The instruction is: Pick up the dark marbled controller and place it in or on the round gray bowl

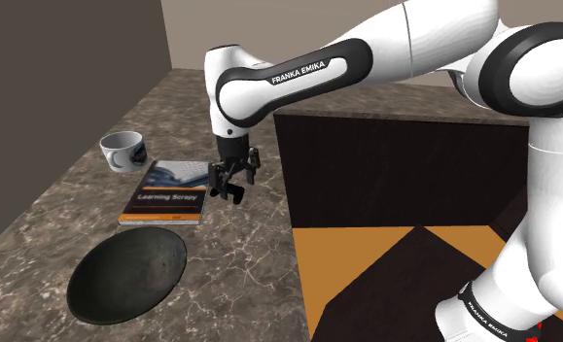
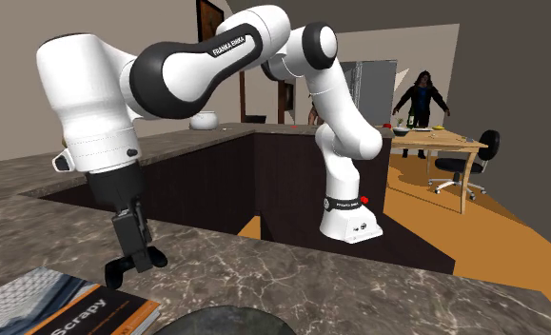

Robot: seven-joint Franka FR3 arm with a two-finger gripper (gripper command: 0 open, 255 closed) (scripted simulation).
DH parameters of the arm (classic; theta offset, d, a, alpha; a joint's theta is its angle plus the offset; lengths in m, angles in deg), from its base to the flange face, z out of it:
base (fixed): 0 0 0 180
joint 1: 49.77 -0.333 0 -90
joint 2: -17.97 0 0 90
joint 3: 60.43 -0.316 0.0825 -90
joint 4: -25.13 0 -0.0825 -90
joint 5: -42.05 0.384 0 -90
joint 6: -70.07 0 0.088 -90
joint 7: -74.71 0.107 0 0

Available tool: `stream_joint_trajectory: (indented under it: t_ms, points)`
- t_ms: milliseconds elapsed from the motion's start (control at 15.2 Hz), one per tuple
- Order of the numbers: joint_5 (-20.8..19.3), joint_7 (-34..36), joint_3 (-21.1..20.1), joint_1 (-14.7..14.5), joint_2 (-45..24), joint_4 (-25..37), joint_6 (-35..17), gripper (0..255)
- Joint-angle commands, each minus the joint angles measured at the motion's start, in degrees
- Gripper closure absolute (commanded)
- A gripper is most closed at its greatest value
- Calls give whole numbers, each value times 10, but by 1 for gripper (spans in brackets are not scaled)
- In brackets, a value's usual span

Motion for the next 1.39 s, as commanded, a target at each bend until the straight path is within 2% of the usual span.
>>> stream_joint_trajectory:
  t_ms: [0, 396, 462, 1056, 1320]
  points:
    - [0, 0, 0, 0, 0, -4, -4, 0]
    - [0, 0, 0, 0, 0, -4, -4, 0]
    - [0, 0, 0, 0, 0, -4, -4, 255]
    - [0, 0, 0, 0, 0, -4, -4, 255]
    - [3, 0, -2, 0, 10, 12, 22, 255]
